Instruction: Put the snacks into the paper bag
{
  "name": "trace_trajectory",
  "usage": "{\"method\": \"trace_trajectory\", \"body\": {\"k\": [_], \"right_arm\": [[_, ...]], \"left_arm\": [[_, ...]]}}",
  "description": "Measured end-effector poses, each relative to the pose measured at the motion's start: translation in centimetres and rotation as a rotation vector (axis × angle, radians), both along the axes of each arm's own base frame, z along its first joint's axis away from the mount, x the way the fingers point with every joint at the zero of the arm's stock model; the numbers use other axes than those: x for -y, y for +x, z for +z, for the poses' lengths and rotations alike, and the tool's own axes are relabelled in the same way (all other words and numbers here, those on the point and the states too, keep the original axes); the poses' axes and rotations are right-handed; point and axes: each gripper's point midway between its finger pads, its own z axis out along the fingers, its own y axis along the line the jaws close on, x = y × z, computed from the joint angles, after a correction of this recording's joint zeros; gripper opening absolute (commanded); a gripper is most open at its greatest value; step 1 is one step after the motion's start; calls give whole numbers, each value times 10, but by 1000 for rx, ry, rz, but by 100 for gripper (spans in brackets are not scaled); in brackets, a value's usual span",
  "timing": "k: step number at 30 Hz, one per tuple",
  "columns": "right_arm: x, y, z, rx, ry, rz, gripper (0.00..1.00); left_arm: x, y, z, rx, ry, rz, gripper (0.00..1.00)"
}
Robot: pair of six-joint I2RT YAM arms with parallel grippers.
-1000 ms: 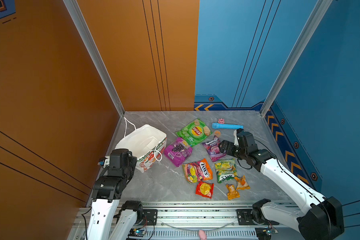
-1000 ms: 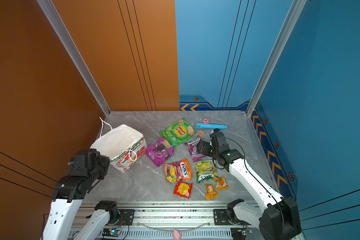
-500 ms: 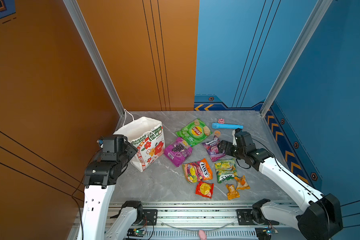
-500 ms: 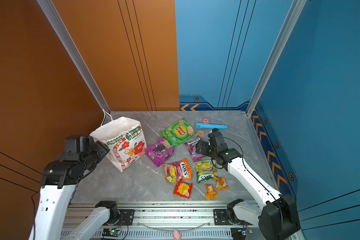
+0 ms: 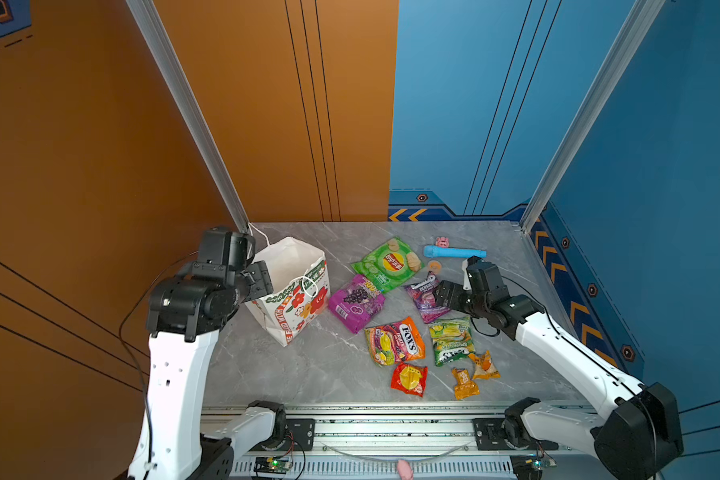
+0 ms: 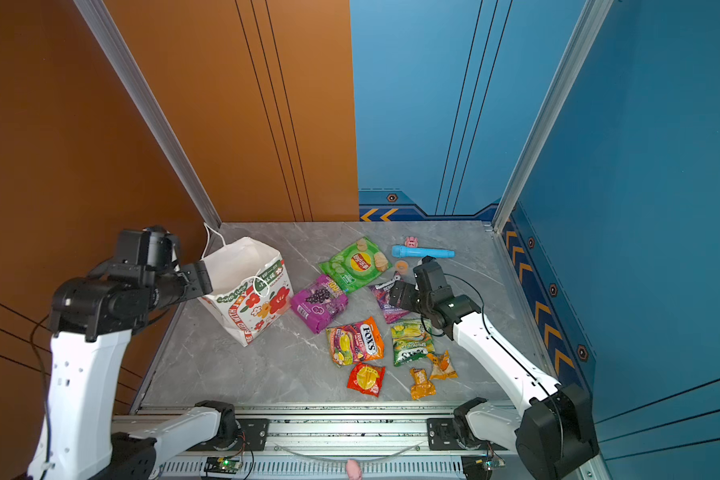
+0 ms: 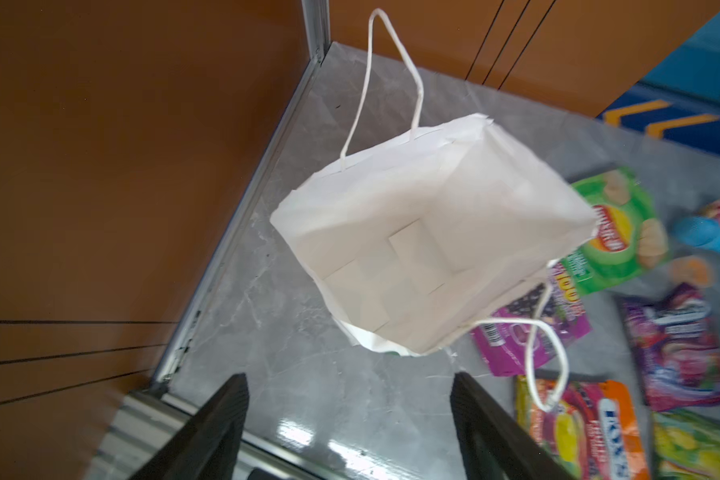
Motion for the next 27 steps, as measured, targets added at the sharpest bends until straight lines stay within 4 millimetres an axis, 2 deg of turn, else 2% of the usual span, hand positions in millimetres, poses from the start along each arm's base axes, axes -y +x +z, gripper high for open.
{"method": "trace_trajectory", "body": {"k": [2, 5, 8, 12, 16, 21, 27], "right_arm": [[0, 0, 0, 0, 0, 0, 100], [0, -1, -1, -4, -2, 0, 100], [1, -2, -2, -9, -5, 0, 100], [1, -2, -2, -9, -6, 1, 100], [1, -2, -2, -9, -7, 3, 100], [1, -2, -2, -9, -6, 3, 100], [2, -4, -8, -22, -11, 3, 100]], "left_arm": [[-5, 10, -12, -87, 68, -14, 81], [-8, 16, -27, -186, 124, -35, 84], [-17, 10, -33, -227, 134, -11, 84], [-41, -4, -43, -273, 122, 93, 83], [-54, -8, -54, -298, 104, 159, 82], [-52, 2, -65, -268, 48, 166, 82], [-45, 22, -61, -175, -36, 162, 82]]}}
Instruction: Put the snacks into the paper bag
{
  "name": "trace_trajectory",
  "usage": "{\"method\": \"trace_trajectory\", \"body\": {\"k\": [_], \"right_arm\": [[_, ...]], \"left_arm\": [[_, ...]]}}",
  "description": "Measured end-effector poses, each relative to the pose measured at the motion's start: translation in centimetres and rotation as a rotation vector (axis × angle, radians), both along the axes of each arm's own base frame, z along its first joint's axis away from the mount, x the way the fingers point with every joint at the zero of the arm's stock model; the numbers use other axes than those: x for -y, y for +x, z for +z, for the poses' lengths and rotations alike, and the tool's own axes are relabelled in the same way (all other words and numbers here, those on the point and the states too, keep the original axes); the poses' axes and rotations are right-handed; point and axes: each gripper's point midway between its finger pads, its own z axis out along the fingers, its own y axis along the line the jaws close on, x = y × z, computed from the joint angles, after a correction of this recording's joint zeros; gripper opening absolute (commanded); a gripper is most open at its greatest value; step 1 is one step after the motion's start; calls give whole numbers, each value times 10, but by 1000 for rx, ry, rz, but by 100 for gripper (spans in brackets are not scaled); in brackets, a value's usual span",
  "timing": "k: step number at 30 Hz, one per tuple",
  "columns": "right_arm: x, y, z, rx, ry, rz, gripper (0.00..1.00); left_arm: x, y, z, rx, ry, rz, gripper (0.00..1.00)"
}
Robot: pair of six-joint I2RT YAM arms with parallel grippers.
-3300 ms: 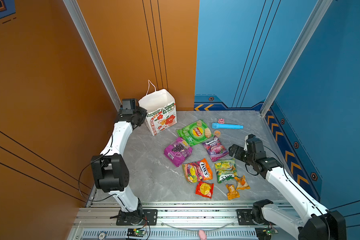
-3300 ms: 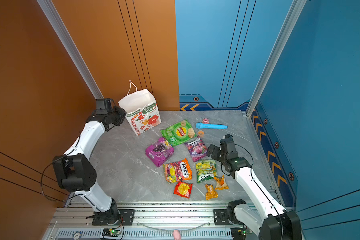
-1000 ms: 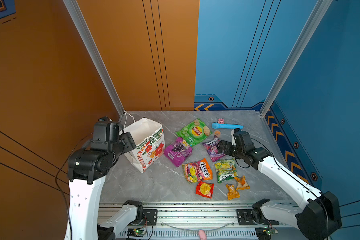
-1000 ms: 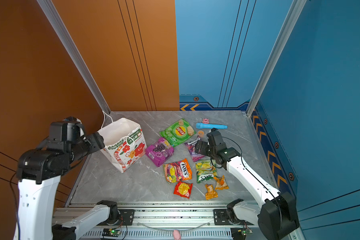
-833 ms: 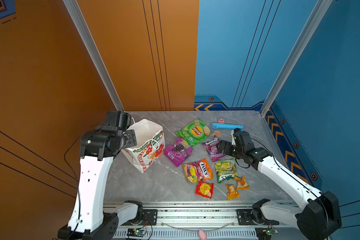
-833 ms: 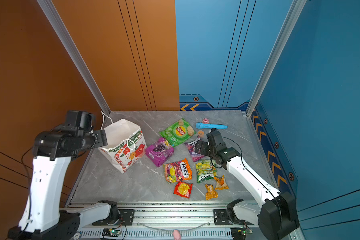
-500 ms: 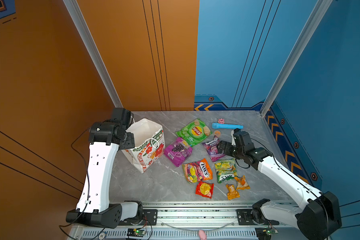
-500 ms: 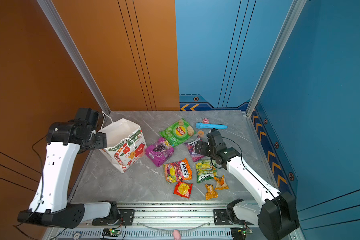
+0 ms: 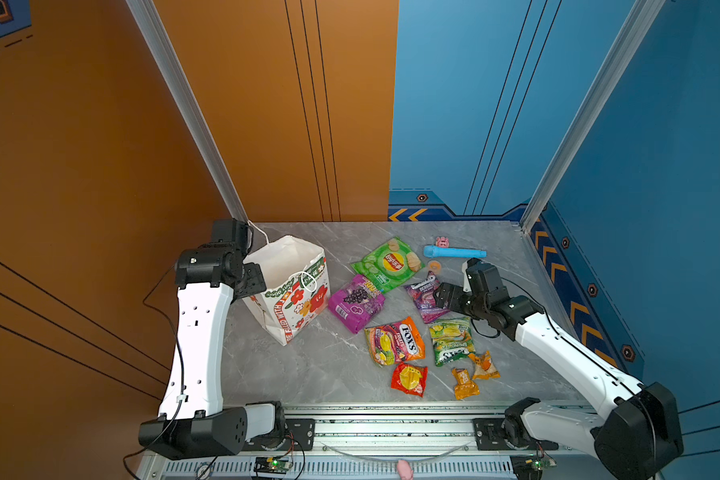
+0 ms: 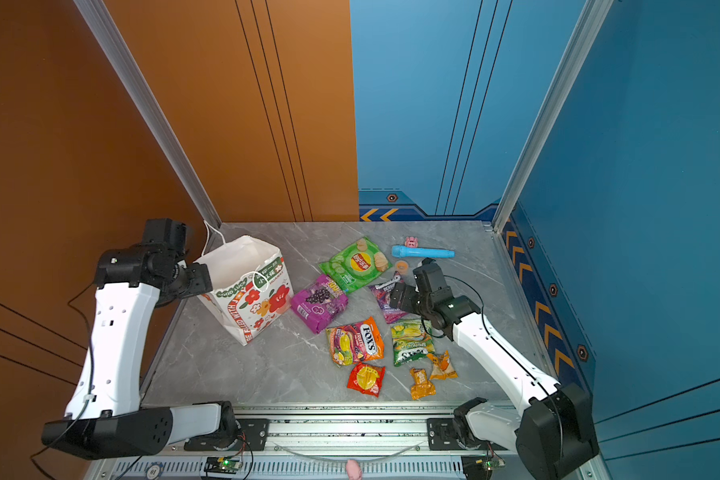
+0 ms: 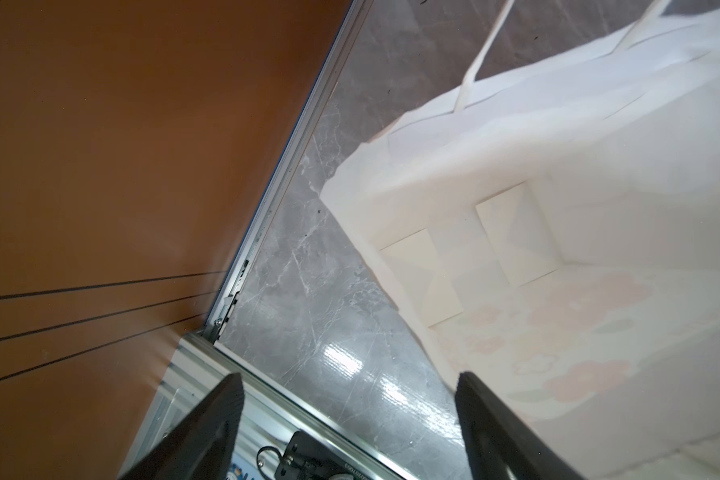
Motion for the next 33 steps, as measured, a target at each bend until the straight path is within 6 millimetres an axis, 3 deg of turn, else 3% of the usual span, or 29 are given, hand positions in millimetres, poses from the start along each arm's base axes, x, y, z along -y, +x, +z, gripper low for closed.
{"method": "trace_trajectory", "body": {"k": [8, 15, 25, 33], "right_arm": [[0, 0, 0, 0, 0, 0, 100], [0, -1, 1, 4, 1, 0, 100], [1, -3, -4, -6, -2, 0, 100], [2, -4, 0, 4, 2, 0, 100]], "left_arm": [[-15, 10, 4, 77, -48, 92, 74], [-26, 14, -19, 73, -110, 159, 64], [-17, 20, -44, 53, -193, 162, 31], [-7, -1, -59, 55, -245, 206, 6]]}}
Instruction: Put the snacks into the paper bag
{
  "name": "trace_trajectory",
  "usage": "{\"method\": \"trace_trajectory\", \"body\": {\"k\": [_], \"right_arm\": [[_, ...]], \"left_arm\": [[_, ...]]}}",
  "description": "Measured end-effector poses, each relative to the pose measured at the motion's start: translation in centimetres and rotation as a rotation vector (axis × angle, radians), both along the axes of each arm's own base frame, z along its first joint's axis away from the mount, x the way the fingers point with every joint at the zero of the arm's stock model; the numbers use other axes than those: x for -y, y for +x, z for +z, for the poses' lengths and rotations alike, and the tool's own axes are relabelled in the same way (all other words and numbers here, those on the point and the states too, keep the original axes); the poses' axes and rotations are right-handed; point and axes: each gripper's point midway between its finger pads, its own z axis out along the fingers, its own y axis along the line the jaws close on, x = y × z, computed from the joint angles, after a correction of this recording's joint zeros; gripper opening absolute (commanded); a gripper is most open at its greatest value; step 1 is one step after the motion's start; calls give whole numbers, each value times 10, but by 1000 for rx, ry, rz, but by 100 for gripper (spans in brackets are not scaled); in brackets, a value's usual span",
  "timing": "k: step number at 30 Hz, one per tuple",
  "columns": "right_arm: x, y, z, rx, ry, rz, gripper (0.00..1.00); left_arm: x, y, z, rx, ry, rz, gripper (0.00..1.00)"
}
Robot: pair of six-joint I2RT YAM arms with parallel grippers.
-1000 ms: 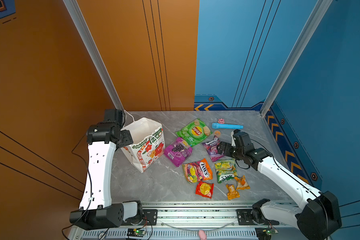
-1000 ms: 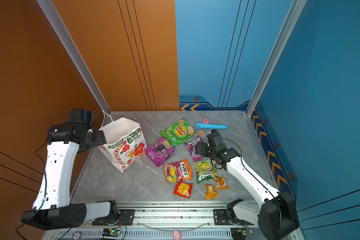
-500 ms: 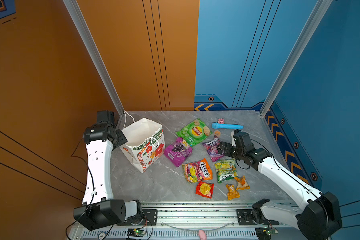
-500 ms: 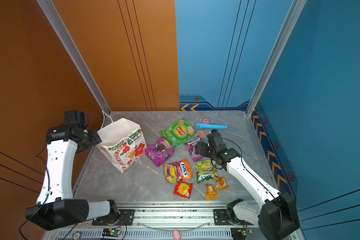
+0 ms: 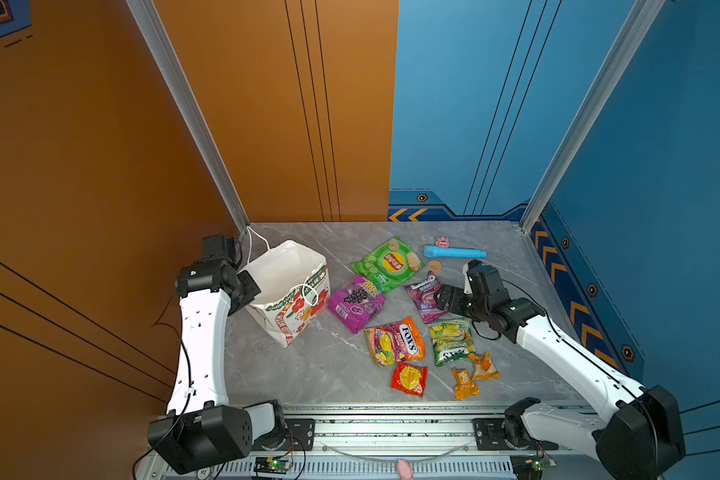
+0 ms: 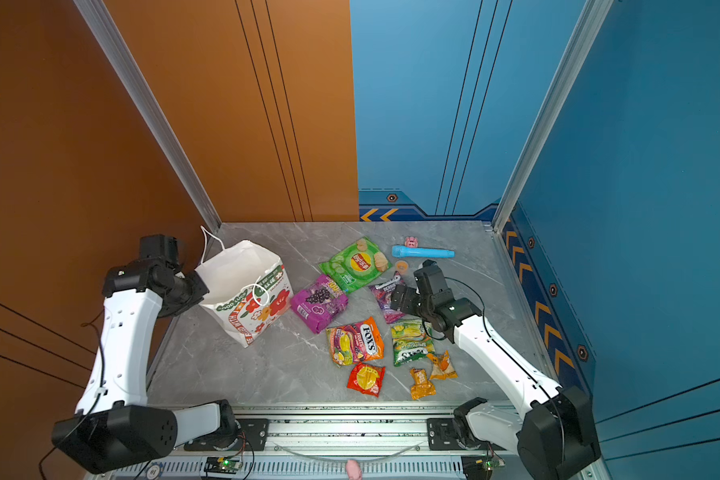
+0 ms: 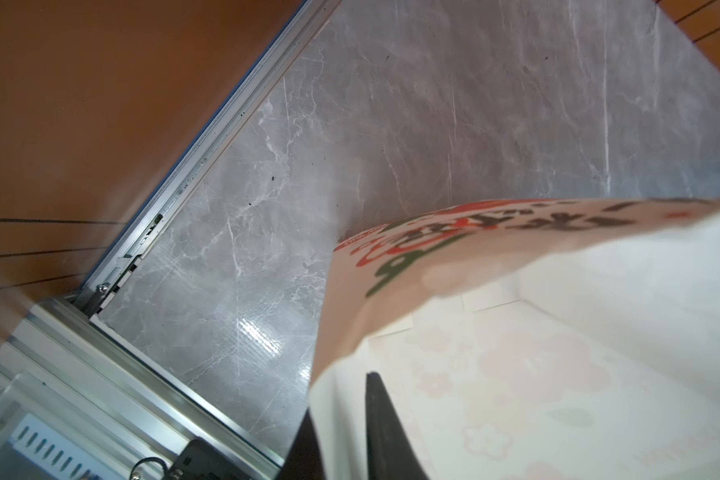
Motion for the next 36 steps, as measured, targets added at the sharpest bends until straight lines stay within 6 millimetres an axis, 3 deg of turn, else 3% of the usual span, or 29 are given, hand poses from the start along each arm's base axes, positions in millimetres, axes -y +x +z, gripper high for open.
{"method": "trace_trajectory", "body": {"k": [2, 6, 15, 20, 30, 36], "right_arm": [[0, 0, 0, 1, 1, 0, 100], [0, -1, 1, 2, 1, 0, 100], [1, -2, 5, 12, 8, 0, 100], [1, -2, 6, 11, 10, 3, 100], [-9, 1, 15, 19, 29, 31, 99], [-54, -9, 44, 91, 26, 208, 99]], "left_arm": [[2, -4, 3, 21, -9, 15, 0], [9, -17, 8, 81, -40, 65, 0], [32, -77, 21, 295, -168, 262, 0], [46, -95, 15, 325, -243, 304, 0], [67, -93, 0, 259, -309, 281, 0], [73, -70, 11, 195, -264, 162, 0]]}}
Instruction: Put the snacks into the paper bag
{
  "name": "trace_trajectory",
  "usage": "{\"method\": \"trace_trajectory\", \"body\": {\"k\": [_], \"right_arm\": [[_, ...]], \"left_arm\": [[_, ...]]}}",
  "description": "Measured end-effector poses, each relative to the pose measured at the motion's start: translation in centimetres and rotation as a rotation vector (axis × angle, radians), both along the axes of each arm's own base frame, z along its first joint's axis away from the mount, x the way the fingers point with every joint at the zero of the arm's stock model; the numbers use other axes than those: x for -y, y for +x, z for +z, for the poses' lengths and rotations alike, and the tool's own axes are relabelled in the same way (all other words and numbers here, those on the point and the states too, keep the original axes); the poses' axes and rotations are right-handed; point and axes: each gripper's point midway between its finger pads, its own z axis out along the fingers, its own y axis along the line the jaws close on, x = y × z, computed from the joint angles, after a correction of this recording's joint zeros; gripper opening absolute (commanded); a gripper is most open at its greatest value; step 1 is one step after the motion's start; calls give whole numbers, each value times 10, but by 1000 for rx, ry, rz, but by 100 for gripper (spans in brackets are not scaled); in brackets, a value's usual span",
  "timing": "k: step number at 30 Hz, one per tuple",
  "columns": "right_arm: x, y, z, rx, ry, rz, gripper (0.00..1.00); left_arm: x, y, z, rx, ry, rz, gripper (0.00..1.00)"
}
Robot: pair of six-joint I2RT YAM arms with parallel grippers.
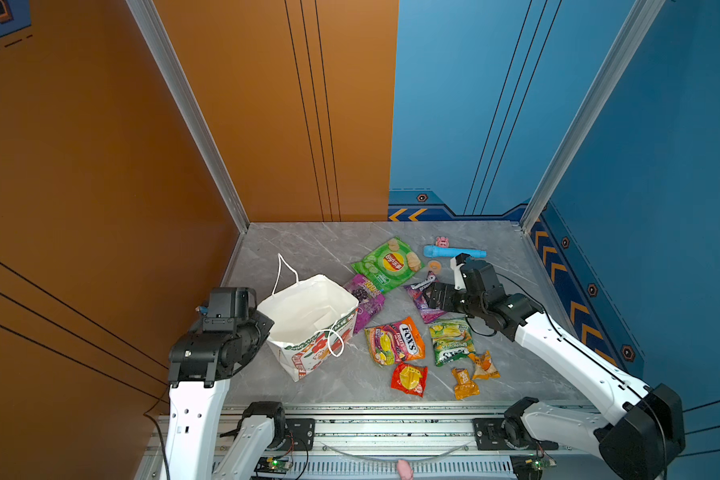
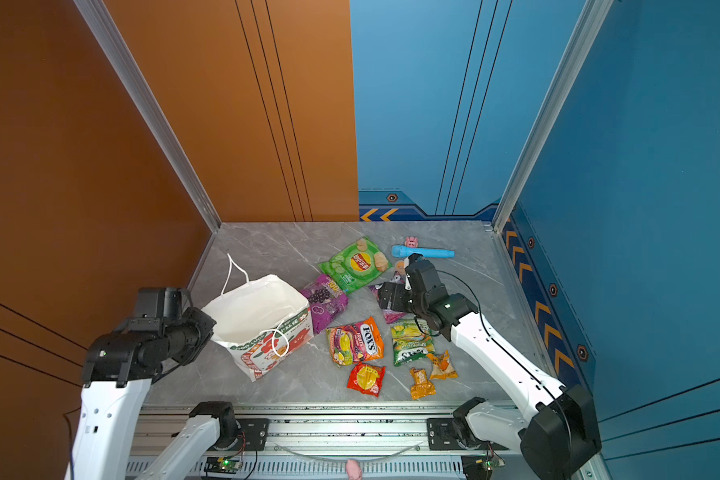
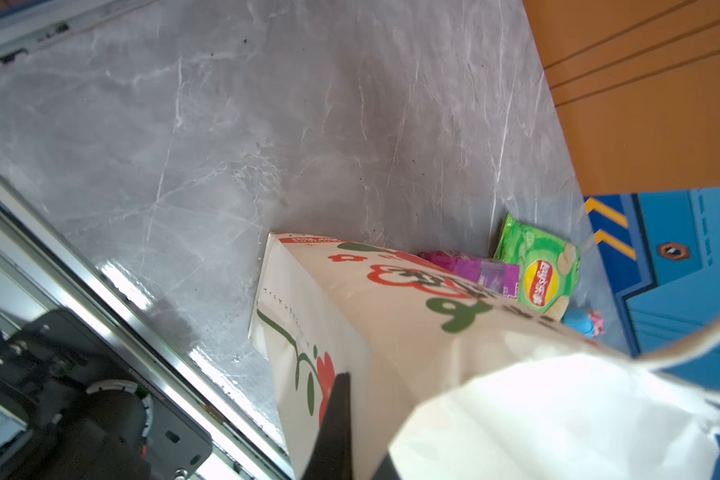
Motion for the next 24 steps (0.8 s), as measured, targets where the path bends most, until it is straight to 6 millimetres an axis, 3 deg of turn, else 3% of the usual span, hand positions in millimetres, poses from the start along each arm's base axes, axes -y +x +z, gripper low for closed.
{"method": "trace_trajectory", "body": {"k": [4, 8, 16, 24], "right_arm": [[-33, -7, 35, 88, -7, 130, 99], [-64, -15, 62, 154, -16, 238, 99], [-134, -61, 84, 115, 4, 402, 96], [-176, -98, 97, 26, 81, 357, 92]], "left_arm": [[6, 16, 10, -2, 45, -105, 0], [8, 15, 10, -3, 64, -145, 0], [16, 5, 11, 28, 65, -163, 0], [21, -7, 10, 75, 63, -132, 0]]}}
